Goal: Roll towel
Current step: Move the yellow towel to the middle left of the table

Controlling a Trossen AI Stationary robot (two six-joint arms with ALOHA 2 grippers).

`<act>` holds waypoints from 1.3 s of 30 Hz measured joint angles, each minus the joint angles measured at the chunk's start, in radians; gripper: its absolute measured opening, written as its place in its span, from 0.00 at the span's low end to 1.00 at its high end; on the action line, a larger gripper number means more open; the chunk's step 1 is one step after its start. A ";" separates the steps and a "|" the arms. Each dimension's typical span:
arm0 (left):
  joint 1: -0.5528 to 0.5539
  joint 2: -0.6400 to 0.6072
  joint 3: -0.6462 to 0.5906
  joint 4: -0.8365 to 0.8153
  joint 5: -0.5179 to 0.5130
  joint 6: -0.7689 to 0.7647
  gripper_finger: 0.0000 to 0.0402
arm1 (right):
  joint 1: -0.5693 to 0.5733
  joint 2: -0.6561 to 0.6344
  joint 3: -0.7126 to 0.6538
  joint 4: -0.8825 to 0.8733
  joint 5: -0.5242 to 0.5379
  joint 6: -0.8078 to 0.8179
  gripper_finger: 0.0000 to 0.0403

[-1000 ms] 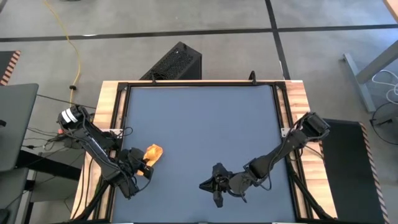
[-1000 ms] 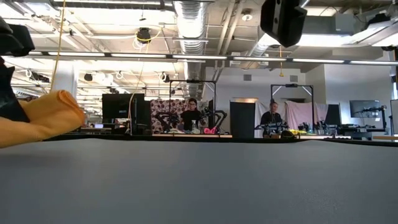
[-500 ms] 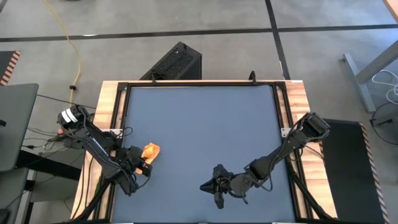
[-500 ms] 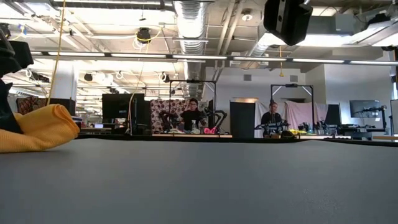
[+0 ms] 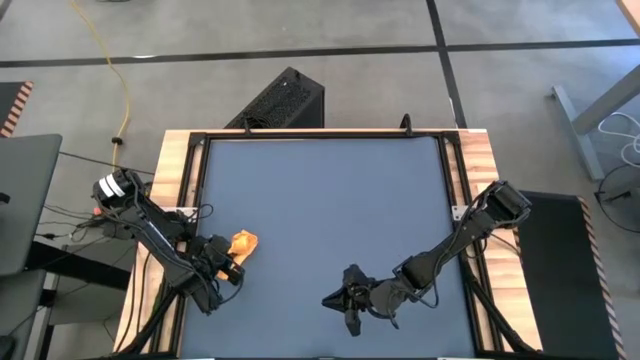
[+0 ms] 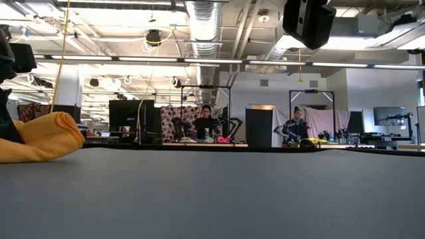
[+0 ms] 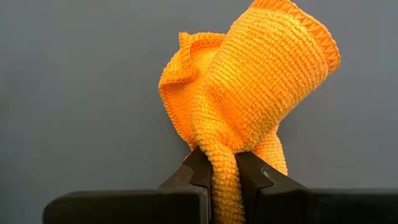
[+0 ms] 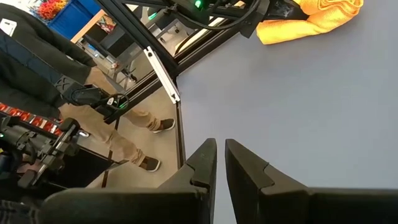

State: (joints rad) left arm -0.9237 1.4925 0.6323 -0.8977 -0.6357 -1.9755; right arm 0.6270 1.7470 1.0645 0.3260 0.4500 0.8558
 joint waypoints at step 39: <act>-0.019 -0.457 0.066 -0.081 0.109 0.465 0.45 | 0.000 0.000 0.000 -0.014 -0.004 -0.001 0.15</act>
State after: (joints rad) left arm -0.9432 1.0358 0.6987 -0.9790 -0.5266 -1.5104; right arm 0.6270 1.7470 1.0645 0.3124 0.4461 0.8547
